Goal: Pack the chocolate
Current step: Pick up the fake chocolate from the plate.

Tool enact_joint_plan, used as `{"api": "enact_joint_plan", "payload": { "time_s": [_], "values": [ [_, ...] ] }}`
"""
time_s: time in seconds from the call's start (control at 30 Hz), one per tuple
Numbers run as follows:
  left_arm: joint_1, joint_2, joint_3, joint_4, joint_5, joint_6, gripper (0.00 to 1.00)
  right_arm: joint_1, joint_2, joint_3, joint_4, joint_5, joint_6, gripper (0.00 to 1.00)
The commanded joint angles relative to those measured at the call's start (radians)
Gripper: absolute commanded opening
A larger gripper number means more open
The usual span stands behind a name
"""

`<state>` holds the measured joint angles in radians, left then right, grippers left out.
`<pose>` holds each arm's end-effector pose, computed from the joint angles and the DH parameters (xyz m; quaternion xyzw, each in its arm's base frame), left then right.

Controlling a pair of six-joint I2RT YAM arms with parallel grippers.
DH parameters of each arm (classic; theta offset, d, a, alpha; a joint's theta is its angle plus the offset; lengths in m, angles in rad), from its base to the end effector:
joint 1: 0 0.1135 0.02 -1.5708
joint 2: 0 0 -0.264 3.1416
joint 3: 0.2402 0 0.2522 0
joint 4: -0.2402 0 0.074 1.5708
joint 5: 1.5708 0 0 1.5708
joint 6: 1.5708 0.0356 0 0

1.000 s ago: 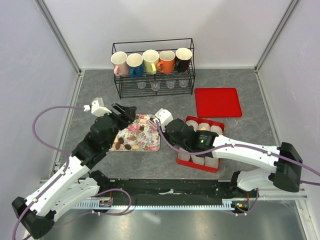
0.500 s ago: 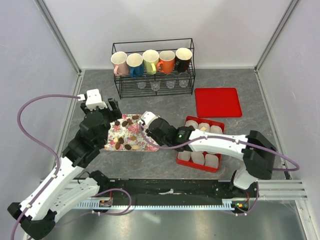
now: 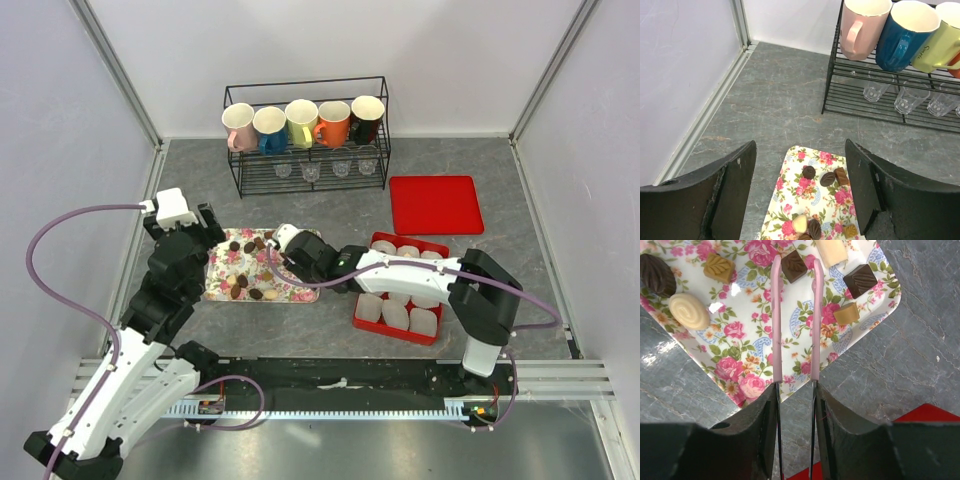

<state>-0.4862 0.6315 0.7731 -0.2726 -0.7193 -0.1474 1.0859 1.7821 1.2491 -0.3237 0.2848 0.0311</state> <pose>0.1355 -0.0451 0.3502 -0.1101 0.7328 0.0592 0.6689 0.1896 0.3383 0.2171 -0.4239 0.8264 0.0706 0.3639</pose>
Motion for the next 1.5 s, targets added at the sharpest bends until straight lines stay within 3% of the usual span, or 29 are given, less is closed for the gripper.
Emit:
{"api": "enact_joint_plan", "payload": {
  "time_s": [0.0, 0.87, 1.37, 1.47],
  "values": [
    [0.012, -0.003, -0.003, 0.046, 0.021, 0.026, 0.79, -0.020, 0.020, 0.058, 0.011, -0.025, -0.020, 0.41],
    [0.040, 0.005, -0.006, 0.042, 0.066, 0.006, 0.78, -0.060, 0.119, 0.101, 0.006, -0.116, -0.053, 0.45],
    [0.052, -0.006, -0.006, 0.038, 0.084, 0.000, 0.77, -0.061, 0.028, 0.076, -0.015, -0.119, -0.034, 0.13],
    [0.052, -0.009, -0.008, 0.038, 0.083, 0.000, 0.77, -0.061, 0.001, 0.069, -0.025, -0.121, -0.034, 0.11]
  ]
}}
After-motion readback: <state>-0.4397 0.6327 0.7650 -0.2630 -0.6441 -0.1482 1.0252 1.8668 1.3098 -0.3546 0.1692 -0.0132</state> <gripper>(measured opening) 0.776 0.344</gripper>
